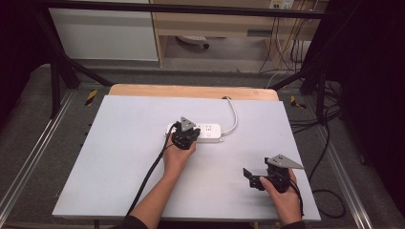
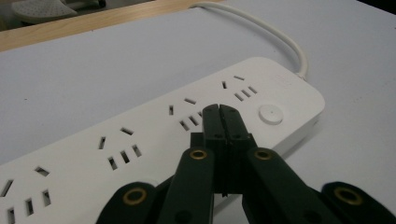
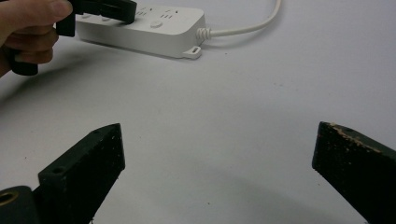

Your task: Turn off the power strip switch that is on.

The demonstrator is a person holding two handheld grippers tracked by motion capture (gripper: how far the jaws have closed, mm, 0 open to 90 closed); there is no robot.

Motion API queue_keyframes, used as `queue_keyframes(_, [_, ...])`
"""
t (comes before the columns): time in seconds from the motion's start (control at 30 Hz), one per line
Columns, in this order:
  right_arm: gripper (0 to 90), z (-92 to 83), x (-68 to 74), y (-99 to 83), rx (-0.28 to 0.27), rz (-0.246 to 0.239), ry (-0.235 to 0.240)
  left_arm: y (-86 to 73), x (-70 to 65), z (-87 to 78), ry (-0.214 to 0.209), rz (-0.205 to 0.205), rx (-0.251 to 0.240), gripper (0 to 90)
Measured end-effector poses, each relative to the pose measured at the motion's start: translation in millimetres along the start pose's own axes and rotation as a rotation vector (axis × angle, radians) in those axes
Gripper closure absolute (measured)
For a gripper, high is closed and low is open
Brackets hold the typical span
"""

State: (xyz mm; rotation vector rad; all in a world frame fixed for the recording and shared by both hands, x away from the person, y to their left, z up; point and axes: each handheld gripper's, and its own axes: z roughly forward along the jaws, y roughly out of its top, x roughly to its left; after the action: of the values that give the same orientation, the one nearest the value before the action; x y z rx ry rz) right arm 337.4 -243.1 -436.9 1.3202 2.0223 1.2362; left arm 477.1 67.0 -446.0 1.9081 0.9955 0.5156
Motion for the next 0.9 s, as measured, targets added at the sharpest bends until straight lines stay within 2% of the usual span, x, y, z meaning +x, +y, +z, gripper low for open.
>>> queue_keyframes(0.4, [3.3,-0.4,-0.2,0.1,0.0,0.002,0.0,-0.2,0.2,-0.2,0.004,-0.022,0.011,90.0])
queue_keyframes(0.5, [3.3,-0.6,-0.4,0.1,-0.002,0.001,-0.001,-1.7,1.5,-0.3,-0.003,-0.04,-0.001,90.0])
queue_keyframes(0.9, [3.3,0.0,-0.1,0.2,0.002,0.0,0.0,-2.0,1.9,-0.3,-0.006,-0.031,-0.006,90.0])
